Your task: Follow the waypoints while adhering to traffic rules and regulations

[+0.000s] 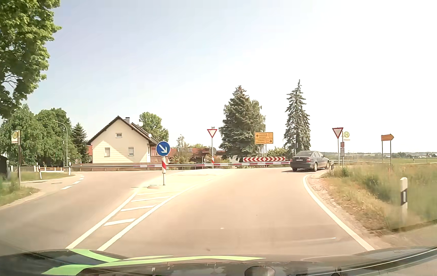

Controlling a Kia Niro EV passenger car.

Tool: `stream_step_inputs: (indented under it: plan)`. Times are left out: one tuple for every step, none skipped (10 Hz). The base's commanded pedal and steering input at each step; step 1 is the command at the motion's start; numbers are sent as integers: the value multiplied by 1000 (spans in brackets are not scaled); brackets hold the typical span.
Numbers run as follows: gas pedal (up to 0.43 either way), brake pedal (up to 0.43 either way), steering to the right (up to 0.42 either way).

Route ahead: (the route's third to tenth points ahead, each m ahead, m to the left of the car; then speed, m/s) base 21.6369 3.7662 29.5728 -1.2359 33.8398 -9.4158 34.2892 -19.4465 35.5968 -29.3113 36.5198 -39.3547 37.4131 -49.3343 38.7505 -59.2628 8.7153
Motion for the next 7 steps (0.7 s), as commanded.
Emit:
stream_step_inputs:
  plan:
    - [0,213,21]
    - [0,213,21]
    - [0,213,21]
    - [0,213,21]
    - [0,213,22]
    - [0,189,25]
    - [0,159,29]
